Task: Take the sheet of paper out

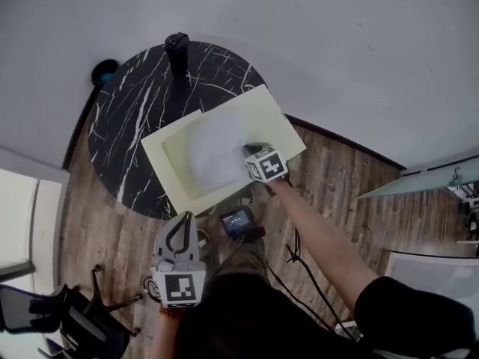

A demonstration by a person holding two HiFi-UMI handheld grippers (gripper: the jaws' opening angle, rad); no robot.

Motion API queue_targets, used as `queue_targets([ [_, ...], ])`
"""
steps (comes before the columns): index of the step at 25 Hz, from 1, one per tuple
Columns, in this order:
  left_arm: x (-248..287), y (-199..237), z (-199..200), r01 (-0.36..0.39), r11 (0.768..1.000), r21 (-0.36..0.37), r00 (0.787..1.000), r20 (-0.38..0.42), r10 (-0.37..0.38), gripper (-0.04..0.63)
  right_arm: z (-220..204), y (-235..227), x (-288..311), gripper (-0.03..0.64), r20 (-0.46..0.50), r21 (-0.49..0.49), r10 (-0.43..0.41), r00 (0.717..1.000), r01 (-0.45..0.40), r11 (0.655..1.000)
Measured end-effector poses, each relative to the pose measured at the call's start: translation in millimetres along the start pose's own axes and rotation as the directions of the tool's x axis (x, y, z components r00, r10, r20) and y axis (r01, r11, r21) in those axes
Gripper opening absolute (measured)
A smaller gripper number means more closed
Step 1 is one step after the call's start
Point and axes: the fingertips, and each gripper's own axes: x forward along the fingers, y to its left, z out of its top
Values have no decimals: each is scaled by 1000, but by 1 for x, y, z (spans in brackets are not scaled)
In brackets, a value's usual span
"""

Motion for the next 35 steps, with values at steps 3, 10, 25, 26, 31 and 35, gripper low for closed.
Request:
queue_targets([
  [3,3,-1,-1,31,997,72,999,8,-31,5,3,-4,-15,-2,28,10,-4,1000,3,1000],
  [10,6,-14,7,79,989,126,996,23,-83,5,1,-13,-47,-3,70,25,-29,997,27,999],
  [25,2,-14,5,92,986,137,995,21,-96,5,8,-8,-94,-3,194,88,-64,979,47,995],
  [26,2,-13,6,93,984,152,995,26,-98,5,10,-6,-97,-3,203,89,-64,977,47,995],
  [31,-1,-7,9,71,988,134,997,28,-75,5,21,0,-112,-3,252,92,-67,965,45,995],
  [35,-2,0,9,61,986,156,997,41,-69,5,32,7,-124,-3,297,105,-70,952,40,994],
])
